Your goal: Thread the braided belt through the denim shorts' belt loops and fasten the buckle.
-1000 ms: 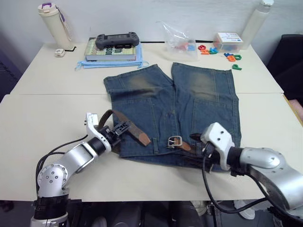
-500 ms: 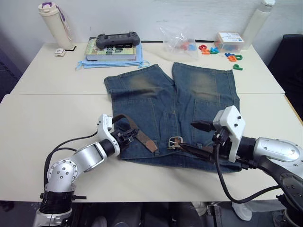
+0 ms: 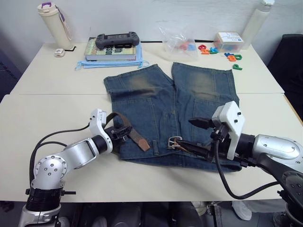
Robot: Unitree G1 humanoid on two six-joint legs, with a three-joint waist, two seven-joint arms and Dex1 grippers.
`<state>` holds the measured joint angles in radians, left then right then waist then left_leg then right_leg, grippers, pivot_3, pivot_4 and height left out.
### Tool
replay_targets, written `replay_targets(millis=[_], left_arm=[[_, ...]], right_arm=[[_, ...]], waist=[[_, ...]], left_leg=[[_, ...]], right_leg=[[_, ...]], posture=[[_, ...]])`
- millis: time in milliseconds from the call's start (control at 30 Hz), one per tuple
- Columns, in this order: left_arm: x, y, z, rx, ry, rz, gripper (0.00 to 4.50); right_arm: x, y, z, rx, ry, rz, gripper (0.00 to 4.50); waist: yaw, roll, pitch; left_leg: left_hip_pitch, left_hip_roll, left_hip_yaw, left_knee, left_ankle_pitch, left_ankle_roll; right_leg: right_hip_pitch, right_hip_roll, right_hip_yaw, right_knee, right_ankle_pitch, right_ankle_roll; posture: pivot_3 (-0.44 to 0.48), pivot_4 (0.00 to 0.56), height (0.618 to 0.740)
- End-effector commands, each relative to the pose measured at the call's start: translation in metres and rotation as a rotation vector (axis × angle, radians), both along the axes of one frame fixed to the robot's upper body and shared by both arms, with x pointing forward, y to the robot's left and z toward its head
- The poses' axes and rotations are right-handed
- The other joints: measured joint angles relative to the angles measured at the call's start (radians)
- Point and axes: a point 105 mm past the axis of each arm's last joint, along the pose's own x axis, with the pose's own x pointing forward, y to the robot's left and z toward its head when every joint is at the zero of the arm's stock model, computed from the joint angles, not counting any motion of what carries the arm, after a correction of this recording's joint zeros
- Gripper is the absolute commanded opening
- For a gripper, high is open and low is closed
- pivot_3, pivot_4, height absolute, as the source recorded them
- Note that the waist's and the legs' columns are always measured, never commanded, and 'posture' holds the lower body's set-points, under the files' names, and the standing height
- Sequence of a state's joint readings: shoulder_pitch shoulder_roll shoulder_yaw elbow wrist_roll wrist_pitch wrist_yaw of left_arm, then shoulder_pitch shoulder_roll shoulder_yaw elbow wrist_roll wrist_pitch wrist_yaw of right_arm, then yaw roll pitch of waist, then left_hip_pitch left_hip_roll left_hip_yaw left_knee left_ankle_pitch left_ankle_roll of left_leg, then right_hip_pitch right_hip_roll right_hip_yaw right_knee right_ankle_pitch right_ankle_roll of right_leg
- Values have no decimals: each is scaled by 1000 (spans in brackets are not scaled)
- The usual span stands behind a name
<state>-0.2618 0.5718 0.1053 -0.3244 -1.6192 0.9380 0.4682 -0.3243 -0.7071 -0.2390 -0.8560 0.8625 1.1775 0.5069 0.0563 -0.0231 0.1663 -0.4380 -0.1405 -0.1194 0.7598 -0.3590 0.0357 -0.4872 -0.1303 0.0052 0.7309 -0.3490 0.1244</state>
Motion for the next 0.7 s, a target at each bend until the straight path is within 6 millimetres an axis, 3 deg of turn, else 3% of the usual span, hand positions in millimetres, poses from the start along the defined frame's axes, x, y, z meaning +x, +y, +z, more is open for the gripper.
replay_targets(millis=[33,367,700], left_arm=[[-5,-7,7,67,-55,-30,0],[-3,-16,-1,204,-116,-35,0],[6,-24,-2,125,-133,48,0]], right_arm=[[-7,8,7,-20,-47,38,4385],[-6,11,17,-14,-66,51,4385],[-4,11,22,8,-77,15,4385]], waist=[[0,0,0],[0,0,0],[2,0,0]], left_leg=[[0,0,0,0,0,0],[0,0,0,0,0,1],[0,0,0,0,1,1]], right_leg=[[0,0,0,0,0,0],[1,0,0,0,0,0],[1,0,0,0,0,1]], posture=[[0,150,659],[0,150,659],[0,150,659]])
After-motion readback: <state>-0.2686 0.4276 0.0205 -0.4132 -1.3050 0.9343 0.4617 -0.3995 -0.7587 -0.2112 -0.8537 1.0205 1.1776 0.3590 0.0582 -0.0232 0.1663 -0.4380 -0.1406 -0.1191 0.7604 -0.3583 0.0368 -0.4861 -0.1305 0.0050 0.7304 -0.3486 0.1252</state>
